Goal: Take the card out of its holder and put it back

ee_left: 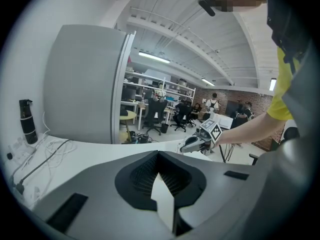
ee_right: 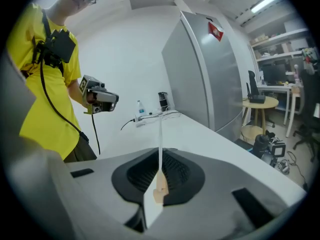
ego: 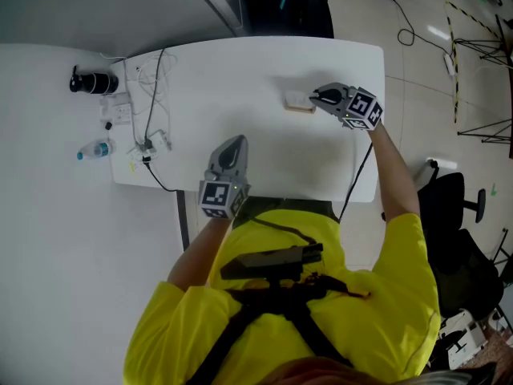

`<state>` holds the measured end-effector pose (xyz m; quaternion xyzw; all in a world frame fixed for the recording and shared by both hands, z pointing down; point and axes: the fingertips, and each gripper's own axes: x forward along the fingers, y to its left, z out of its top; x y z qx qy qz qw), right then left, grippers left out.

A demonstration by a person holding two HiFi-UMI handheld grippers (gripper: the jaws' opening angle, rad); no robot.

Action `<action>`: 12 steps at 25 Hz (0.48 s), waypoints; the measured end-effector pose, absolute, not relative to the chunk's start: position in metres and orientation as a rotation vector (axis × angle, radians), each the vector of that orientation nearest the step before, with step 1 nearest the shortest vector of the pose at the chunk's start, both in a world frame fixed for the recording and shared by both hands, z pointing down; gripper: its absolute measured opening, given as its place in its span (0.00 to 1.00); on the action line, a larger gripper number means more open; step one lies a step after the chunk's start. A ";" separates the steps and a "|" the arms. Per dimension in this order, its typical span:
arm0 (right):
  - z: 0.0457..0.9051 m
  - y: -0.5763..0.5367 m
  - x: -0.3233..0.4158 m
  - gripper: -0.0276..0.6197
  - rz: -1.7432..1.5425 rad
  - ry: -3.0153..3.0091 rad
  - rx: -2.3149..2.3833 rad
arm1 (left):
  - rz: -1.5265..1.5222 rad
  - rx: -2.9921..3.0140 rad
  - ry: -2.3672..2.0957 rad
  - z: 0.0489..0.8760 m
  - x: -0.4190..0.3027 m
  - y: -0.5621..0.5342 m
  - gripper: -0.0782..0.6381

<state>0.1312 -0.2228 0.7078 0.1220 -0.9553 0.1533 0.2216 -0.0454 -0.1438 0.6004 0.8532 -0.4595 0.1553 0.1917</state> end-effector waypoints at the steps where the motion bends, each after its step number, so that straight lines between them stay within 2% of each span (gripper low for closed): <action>1: 0.713 -0.223 0.132 0.08 0.426 -2.636 0.354 | 0.430 2.396 -1.289 0.600 -0.043 -0.145 0.10; 6: 0.737 -0.222 0.132 0.09 0.442 -2.599 0.414 | 0.436 2.408 -1.257 0.603 -0.033 -0.147 0.10; 8: 0.739 -0.223 0.133 0.14 0.449 -2.600 0.445 | 0.437 2.420 -1.248 0.603 -0.031 -0.146 0.10; 10: 0.734 -0.226 0.136 0.14 0.460 -2.612 0.486 | 0.437 2.428 -1.241 0.603 -0.029 -0.145 0.10; 12: 0.720 -0.229 0.140 0.21 0.475 -2.639 0.536 | 0.435 2.423 -1.240 0.602 -0.030 -0.142 0.10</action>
